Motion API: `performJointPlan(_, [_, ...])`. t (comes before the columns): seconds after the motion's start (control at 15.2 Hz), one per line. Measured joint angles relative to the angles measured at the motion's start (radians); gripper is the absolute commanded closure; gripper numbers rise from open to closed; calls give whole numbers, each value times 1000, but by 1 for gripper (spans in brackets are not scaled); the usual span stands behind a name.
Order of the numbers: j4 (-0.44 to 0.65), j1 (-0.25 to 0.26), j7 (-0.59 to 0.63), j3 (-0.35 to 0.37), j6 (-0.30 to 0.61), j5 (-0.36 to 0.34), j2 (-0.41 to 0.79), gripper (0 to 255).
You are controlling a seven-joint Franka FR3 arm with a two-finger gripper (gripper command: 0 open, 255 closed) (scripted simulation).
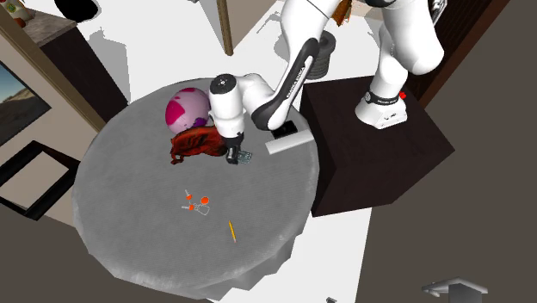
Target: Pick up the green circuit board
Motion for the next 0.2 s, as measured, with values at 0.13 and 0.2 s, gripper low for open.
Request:
performJointPlan(0.13, [1,-2,-3,5,-19,5,-18,255])
performJointPlan(0.2, [1,-3,-4,6,-25,7,-25,255])
